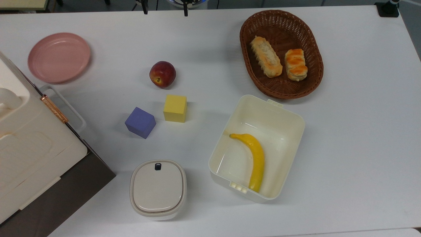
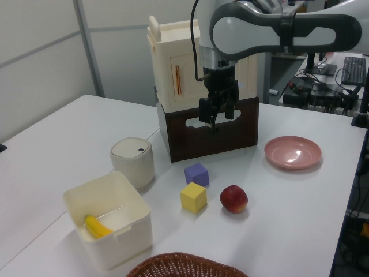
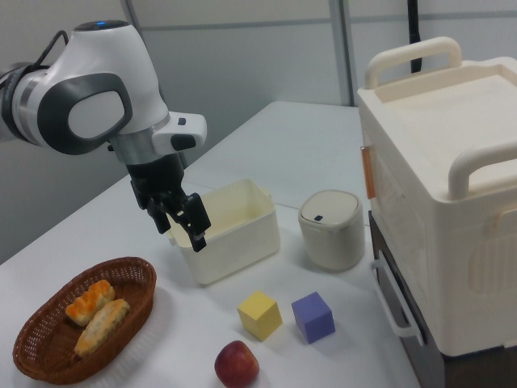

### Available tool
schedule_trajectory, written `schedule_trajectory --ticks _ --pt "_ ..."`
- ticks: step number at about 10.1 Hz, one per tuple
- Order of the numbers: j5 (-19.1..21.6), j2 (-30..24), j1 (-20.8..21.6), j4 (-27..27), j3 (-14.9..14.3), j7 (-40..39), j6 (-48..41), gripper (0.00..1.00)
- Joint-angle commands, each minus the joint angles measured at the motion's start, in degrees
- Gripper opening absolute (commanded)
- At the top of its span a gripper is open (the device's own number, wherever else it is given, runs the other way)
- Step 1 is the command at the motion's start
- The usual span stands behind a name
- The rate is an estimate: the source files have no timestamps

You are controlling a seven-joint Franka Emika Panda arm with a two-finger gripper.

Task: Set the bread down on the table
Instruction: 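Move the gripper from above the cream bin toward the wicker basket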

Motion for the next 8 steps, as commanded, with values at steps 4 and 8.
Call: schedule_trajectory --ticks 4,8 --pt "0.5 -0.5 1.0 -1.1 0.4 -0.7 -0.5 1.00" --pt "0.5 0.7 10.0 -2.2 0.5 -0.4 1.2 1.00"
